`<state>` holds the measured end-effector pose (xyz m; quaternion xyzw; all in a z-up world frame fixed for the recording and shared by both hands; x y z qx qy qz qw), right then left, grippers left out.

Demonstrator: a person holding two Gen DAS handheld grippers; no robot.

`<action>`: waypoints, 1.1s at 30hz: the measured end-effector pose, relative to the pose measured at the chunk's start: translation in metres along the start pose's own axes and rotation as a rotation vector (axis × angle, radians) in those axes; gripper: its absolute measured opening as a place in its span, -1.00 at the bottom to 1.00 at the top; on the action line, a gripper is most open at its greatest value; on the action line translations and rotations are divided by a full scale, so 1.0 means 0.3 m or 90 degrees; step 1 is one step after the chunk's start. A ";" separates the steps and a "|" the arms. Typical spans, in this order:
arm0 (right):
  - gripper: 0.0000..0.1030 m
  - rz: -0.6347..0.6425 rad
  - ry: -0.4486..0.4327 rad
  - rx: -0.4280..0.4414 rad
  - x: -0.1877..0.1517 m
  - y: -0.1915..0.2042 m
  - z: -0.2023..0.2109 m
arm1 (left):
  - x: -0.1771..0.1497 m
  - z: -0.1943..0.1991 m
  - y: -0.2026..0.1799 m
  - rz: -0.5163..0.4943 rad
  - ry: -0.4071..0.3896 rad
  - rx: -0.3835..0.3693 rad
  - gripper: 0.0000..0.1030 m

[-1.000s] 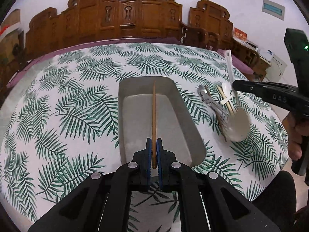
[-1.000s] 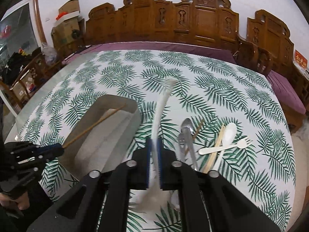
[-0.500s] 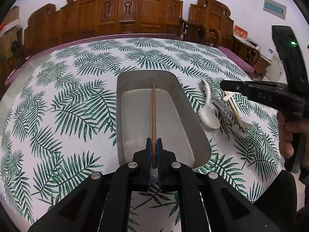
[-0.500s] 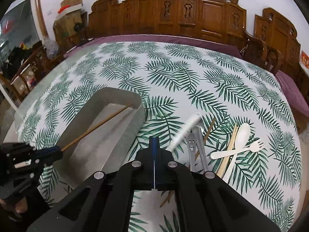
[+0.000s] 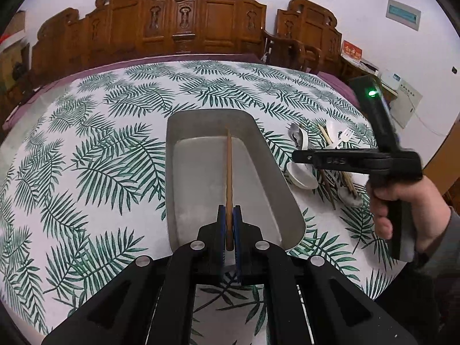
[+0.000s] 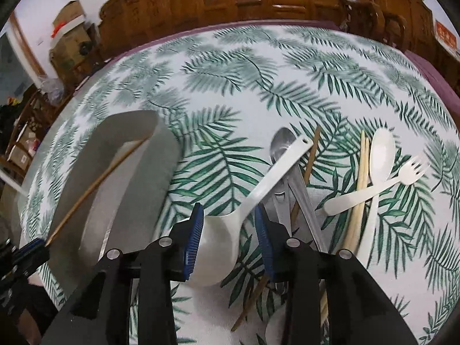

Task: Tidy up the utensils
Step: 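Lower the chopstick into the grey tray and open the left tool while the right tool holds the ladle, then lower the white ladle into the grey tray and open the right tool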

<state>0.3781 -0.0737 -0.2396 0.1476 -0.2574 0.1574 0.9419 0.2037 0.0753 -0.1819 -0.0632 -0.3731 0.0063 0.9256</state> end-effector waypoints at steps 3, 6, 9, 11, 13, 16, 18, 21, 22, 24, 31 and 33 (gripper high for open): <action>-0.28 0.000 0.006 -0.019 0.006 0.005 -0.031 | 0.000 -0.003 0.003 0.000 0.001 0.008 -0.93; -0.66 -0.005 0.007 -0.033 0.018 0.003 -0.041 | -0.002 -0.013 0.006 -0.003 0.006 0.019 -0.93; -0.77 -0.008 0.007 -0.023 0.021 0.000 -0.042 | -0.004 -0.028 0.015 0.004 0.014 0.017 -0.92; -0.87 -0.006 0.001 -0.010 0.020 0.003 -0.025 | -0.006 -0.034 0.018 0.006 0.018 0.016 -0.92; -0.91 0.004 -0.004 -0.004 0.020 0.012 -0.005 | -0.006 -0.042 0.016 0.004 0.025 0.017 -0.92; -0.92 0.040 -0.023 -0.002 0.023 0.042 0.052 | -0.010 -0.049 0.016 0.008 0.033 0.015 -0.92; -0.92 0.052 -0.035 -0.001 0.029 0.052 0.091 | -0.007 -0.043 0.016 0.012 0.030 0.009 -0.91; -0.92 0.064 -0.063 0.015 0.040 0.078 0.168 | -0.004 -0.025 0.014 0.013 0.019 0.008 -0.78; -0.92 0.069 -0.077 0.027 0.047 0.093 0.199 | -0.003 -0.018 0.016 0.015 0.015 0.006 -0.75; -0.92 0.077 -0.092 0.042 0.061 0.121 0.237 | 0.002 -0.003 0.024 0.019 0.007 0.003 -0.75; -0.92 0.114 -0.110 0.111 0.083 0.259 0.288 | 0.020 0.044 0.068 0.034 -0.019 0.010 -0.75; -0.92 0.127 -0.095 0.126 0.073 0.297 0.259 | 0.024 0.053 0.079 0.037 -0.024 0.015 -0.75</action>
Point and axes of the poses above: each gripper's, at about its wrist camera, not at the fingertips, and z roughly against the way its jaws point, y to its left, x to its top, the point moved 1 cm from there along -z, roughly the way its jaws point, and after that the axes turned 3 degrees about -y, right-handed, at the moved point
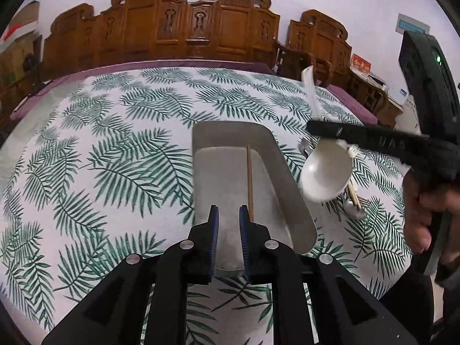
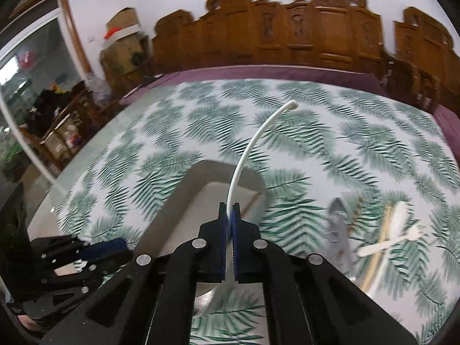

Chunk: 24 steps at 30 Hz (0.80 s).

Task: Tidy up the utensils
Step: 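Lower the white ladle into the grey tray and open the right tool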

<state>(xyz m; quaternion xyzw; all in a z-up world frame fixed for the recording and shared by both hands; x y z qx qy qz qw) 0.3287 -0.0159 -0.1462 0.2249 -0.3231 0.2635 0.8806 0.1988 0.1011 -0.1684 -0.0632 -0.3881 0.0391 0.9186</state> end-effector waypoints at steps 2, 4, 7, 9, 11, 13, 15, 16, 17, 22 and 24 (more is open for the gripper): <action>-0.92 0.006 0.019 0.012 -0.017 0.029 -0.040 | 0.004 0.007 0.009 0.003 -0.004 0.004 -0.75; -0.92 0.006 0.032 0.019 -0.033 0.049 -0.073 | 0.005 0.014 0.019 0.007 -0.008 0.006 -0.75; -0.91 0.007 0.049 0.026 -0.055 0.064 -0.119 | 0.006 0.020 0.030 0.011 -0.010 0.010 -0.75; -0.91 0.005 0.056 0.037 -0.064 0.073 -0.141 | 0.007 0.021 0.033 0.012 -0.010 0.011 -0.75; -0.91 0.006 0.060 0.043 -0.070 0.080 -0.158 | 0.009 0.021 0.033 0.013 -0.011 0.010 -0.75; -0.85 0.005 0.057 0.050 -0.071 0.080 -0.159 | 0.009 0.019 0.033 0.011 -0.010 0.009 -0.75; -0.85 0.004 0.055 0.053 -0.069 0.072 -0.153 | 0.009 0.018 0.028 0.009 -0.010 0.008 -0.75; -0.85 0.004 0.053 0.052 -0.069 0.065 -0.148 | 0.007 0.020 0.025 0.008 -0.010 0.007 -0.75; -0.85 0.002 0.048 0.052 -0.069 0.056 -0.136 | 0.008 0.019 0.023 0.007 -0.010 0.005 -0.75; -0.85 -0.006 0.015 0.032 -0.070 -0.011 -0.042 | 0.006 0.021 -0.012 -0.001 -0.014 -0.008 -0.75; -0.85 -0.007 -0.002 0.008 -0.076 -0.055 0.013 | 0.007 0.022 -0.026 -0.004 -0.015 -0.011 -0.75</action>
Point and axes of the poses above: each gripper's, at about its wrist camera, not at the fingertips, and z roughly against the way its jaws point, y to its left, x to its top, the point moved 1 cm from there along -z, roughly the way its jaws point, and after that the axes turned 3 degrees about -y, right-handed, at the moved point
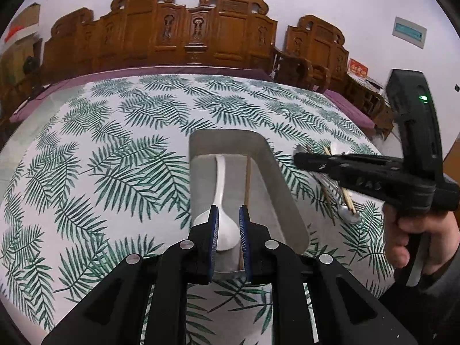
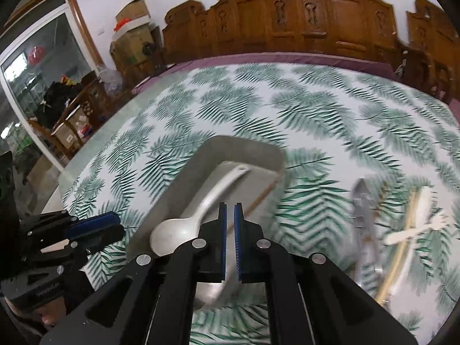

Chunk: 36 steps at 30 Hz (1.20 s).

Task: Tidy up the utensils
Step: 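Lower the white ladle into the grey tray and open the right tool, then grasp a white plastic spoon from the utensil pile with the right tool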

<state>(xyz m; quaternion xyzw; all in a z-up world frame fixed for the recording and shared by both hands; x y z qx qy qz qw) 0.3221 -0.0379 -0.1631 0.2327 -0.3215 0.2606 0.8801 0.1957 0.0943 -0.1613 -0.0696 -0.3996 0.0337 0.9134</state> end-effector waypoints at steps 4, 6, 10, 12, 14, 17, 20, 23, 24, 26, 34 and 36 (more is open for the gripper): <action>-0.85 0.004 -0.022 -0.050 -0.016 -0.088 0.083 | 0.001 0.001 -0.039 -0.006 -0.003 -0.012 -0.69; -0.85 0.001 -0.031 -0.077 -0.033 -0.140 0.128 | 0.002 0.000 -0.059 -0.011 -0.005 -0.017 -0.56; -0.83 -0.014 -0.045 -0.118 -0.066 -0.256 0.191 | 0.003 -0.004 -0.106 -0.020 -0.006 -0.025 -0.38; -0.81 -0.022 -0.049 -0.134 -0.083 -0.303 0.206 | 0.002 -0.006 -0.134 -0.026 -0.007 -0.030 -0.29; -0.79 -0.034 -0.051 -0.150 -0.101 -0.353 0.217 | 0.002 -0.010 -0.151 -0.030 -0.008 -0.033 -0.25; -0.72 -0.048 -0.053 -0.166 -0.127 -0.410 0.217 | 0.001 -0.015 -0.183 -0.036 -0.007 -0.035 -0.24; -0.66 -0.056 -0.047 -0.168 -0.155 -0.452 0.197 | 0.000 -0.024 -0.213 -0.042 -0.005 -0.035 -0.24; -0.64 -0.061 -0.032 -0.174 -0.180 -0.497 0.167 | -0.005 -0.031 -0.232 -0.046 -0.003 -0.034 -0.24; -0.55 -0.064 -0.029 -0.176 -0.187 -0.510 0.160 | -0.008 -0.035 -0.238 -0.048 -0.001 -0.034 -0.24; -0.24 -0.074 -0.028 -0.186 -0.193 -0.543 0.145 | -0.010 -0.044 -0.248 -0.050 0.003 -0.034 -0.24; 0.04 -0.179 -0.014 -0.209 -0.176 -0.706 0.072 | -0.014 -0.069 -0.284 -0.056 0.008 -0.041 -0.24; 0.07 -0.185 -0.013 -0.229 -0.160 -0.732 0.052 | -0.015 -0.069 -0.295 -0.060 0.008 -0.043 -0.24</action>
Point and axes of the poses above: each gripper's, at about its wrist camera, not at the fingertips, and z roughly against the way its jaws point, y to its left, x to its top, the point moved 1 cm from there along -z, roughly the way its jaws point, and after that the axes turned 3 degrees about -y, right-handed, at the moved point
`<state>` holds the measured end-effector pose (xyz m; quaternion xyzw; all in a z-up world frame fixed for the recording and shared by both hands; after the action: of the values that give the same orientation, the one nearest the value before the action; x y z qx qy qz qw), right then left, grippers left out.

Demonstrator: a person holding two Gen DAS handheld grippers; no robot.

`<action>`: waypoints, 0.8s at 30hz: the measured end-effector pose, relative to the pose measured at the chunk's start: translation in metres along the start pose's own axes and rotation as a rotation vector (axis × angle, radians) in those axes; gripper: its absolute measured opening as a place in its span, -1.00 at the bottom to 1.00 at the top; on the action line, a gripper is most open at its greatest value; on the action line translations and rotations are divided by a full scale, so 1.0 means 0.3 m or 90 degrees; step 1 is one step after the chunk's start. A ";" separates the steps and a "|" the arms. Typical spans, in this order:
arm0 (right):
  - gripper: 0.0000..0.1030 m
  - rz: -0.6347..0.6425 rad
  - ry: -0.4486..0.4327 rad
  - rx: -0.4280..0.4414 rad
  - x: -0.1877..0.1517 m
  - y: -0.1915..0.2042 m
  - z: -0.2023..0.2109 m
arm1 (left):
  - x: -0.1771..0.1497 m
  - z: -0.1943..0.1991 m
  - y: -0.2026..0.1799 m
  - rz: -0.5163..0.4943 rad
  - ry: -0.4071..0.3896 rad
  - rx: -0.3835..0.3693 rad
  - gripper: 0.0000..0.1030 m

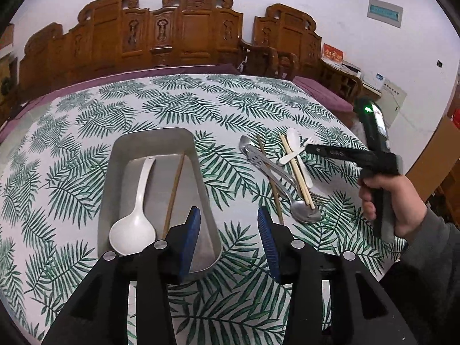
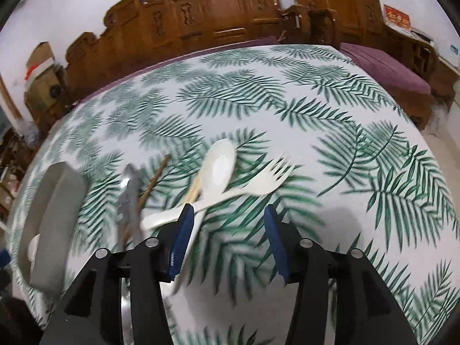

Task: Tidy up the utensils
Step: 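Grasp a white plastic spoon from the utensil pile with the right tool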

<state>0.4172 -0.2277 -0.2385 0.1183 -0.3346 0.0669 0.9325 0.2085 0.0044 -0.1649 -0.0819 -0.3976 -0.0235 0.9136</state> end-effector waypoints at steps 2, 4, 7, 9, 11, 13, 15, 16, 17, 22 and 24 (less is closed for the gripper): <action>0.07 -0.017 0.008 -0.007 0.019 -0.018 -0.033 | -0.001 0.001 -0.005 -0.004 -0.001 -0.003 -0.24; 0.07 -0.024 0.014 -0.012 0.034 -0.028 -0.059 | -0.002 0.000 -0.005 -0.003 0.000 -0.004 -0.24; 0.06 -0.027 0.015 -0.017 0.052 -0.033 -0.089 | 0.002 -0.003 -0.001 -0.002 0.002 -0.005 -0.24; 0.06 -0.025 0.015 -0.025 0.066 -0.031 -0.103 | 0.001 -0.003 0.000 -0.002 0.001 -0.005 -0.24; 0.02 -0.014 0.014 -0.035 0.076 -0.027 -0.116 | 0.002 -0.003 -0.004 -0.005 0.002 -0.003 -0.24; -0.18 0.002 0.012 -0.054 0.085 -0.024 -0.127 | 0.000 -0.006 -0.007 -0.008 0.005 -0.001 -0.24; -0.37 0.007 0.009 -0.065 0.089 -0.027 -0.131 | -0.001 -0.008 -0.011 -0.011 0.007 0.003 -0.24; -0.51 0.007 0.008 -0.069 0.091 -0.030 -0.131 | -0.001 -0.008 -0.014 -0.012 0.007 0.005 -0.24; -0.57 0.005 0.007 -0.068 0.091 -0.037 -0.130 | -0.001 -0.007 -0.019 -0.013 0.007 0.007 -0.24; -0.85 -0.009 0.009 -0.033 0.087 -0.053 -0.112 | 0.001 -0.004 -0.046 -0.028 0.008 0.017 -0.24; -0.91 -0.019 0.007 -0.015 0.085 -0.063 -0.099 | 0.000 -0.003 -0.062 -0.036 0.008 0.020 -0.24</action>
<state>0.4586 -0.2367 -0.2477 0.1121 -0.3284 0.0494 0.9366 0.2073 -0.0142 -0.1631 -0.0557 -0.3940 -0.0437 0.9164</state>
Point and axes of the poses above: each gripper's, at about its wrist camera, not at the fingertips, and z roughly against the way its jaws point, y to its left, x to its top, the point moved 1 cm from there along -z, roughly the way its jaws point, and after that the axes turned 3 degrees about -y, right-handed, at the moved point
